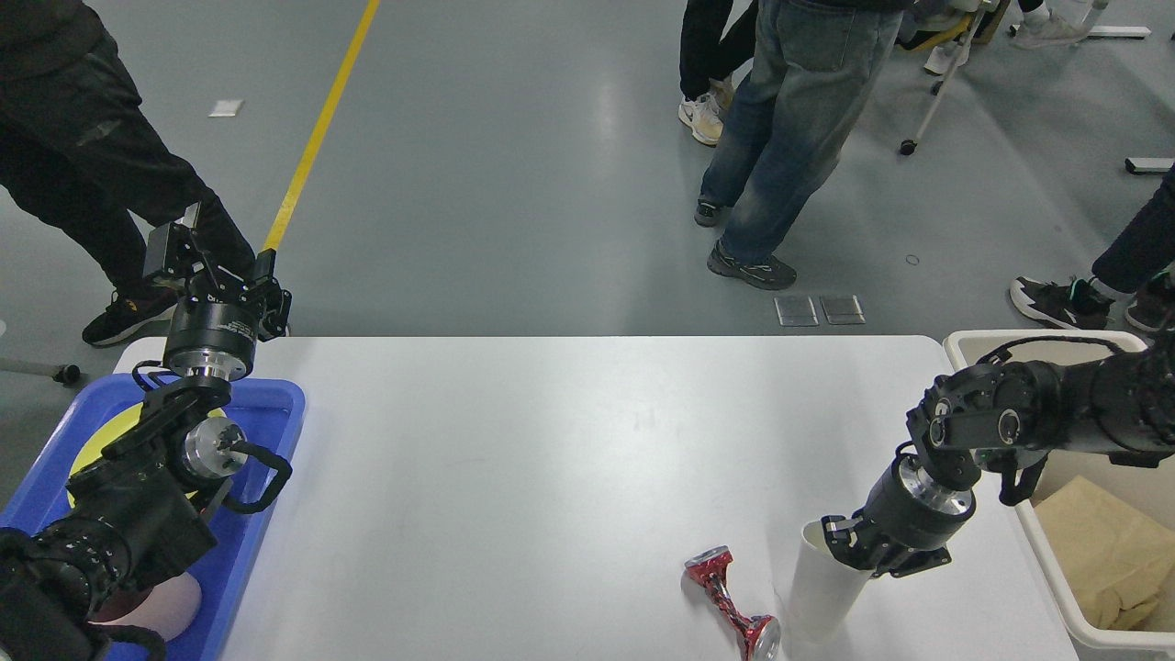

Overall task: Tidy desktop
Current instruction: 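Lift the white paper cup and drop it into the white bin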

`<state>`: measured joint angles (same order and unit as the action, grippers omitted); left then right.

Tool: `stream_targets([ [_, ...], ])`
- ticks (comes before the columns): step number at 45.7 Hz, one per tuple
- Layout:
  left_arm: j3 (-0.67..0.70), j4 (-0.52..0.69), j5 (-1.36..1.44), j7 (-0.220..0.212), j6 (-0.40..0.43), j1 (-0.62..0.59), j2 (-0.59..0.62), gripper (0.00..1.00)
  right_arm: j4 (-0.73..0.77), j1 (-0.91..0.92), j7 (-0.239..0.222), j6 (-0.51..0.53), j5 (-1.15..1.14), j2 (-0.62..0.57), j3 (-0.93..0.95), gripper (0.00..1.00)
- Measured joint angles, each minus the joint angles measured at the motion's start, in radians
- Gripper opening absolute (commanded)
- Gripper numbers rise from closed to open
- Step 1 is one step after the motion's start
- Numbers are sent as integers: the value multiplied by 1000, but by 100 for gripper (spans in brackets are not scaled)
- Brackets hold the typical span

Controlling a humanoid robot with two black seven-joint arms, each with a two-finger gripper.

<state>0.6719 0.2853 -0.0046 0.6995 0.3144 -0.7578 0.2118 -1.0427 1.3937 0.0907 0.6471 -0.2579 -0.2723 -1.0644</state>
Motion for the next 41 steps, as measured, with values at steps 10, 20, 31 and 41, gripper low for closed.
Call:
stream_targets([
  [10, 0, 0, 0, 0, 0, -1, 0, 96, 3, 82, -1, -3, 6, -49, 67, 0],
  [20, 0, 0, 0, 0, 0, -2, 0, 96, 22, 232, -4, -4, 11, -203, 202, 0],
  [31, 0, 0, 0, 0, 0, -2, 0, 96, 165, 389, -5, -3, 13, -324, 304, 0],
  [41, 0, 0, 0, 0, 0, -1, 0, 96, 230, 471, -5, -4, 13, -389, 305, 0],
])
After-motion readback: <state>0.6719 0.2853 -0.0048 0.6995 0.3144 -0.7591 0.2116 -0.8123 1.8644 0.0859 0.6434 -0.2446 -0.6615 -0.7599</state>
